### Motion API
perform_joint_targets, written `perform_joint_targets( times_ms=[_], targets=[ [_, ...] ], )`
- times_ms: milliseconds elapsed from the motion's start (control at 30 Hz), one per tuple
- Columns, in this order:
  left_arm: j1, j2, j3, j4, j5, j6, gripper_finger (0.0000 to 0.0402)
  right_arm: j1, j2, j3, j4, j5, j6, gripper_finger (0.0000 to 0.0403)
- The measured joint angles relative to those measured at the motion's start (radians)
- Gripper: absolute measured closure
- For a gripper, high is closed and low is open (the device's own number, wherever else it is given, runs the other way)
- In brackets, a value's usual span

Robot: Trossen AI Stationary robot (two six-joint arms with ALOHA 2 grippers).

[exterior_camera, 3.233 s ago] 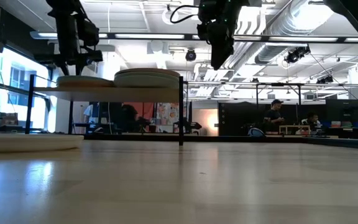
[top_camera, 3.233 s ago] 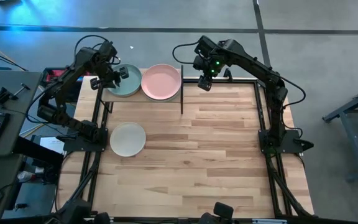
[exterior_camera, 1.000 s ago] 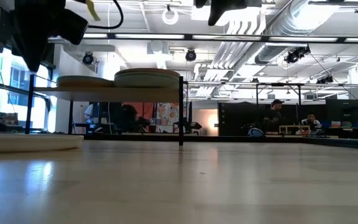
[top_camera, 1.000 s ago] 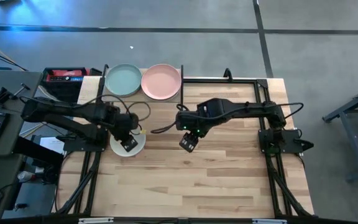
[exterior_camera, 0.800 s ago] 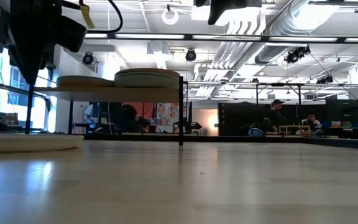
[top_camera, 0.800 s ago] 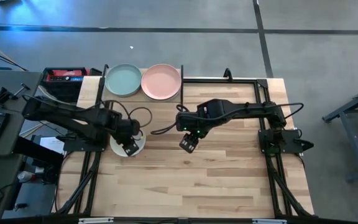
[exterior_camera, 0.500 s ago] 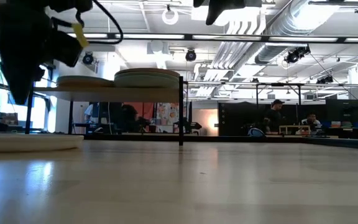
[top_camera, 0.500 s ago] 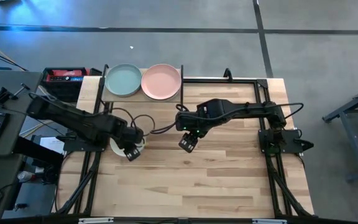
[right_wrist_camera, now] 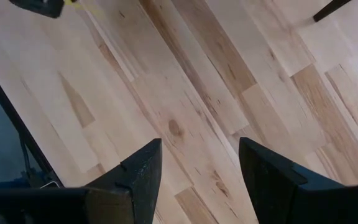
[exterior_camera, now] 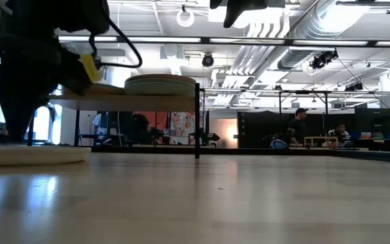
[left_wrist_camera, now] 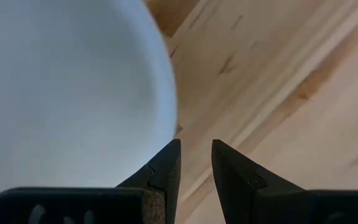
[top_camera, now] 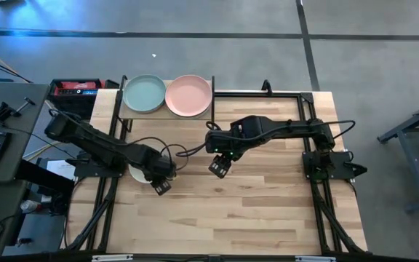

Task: Place and stack plates onto a shelf
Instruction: Stack the white plate on top of the light blue plate on the shelf

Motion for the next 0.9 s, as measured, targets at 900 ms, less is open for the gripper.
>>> perform_joint_targets(
  times_ms=[900],
  targets=[
    [-0.005, 0.128, 0.002, 0.003, -0.025, -0.035, 0.0394, 0.0, 0.0, 0.0, 0.0, -0.001, -0.003, 0.0213]
  ],
)
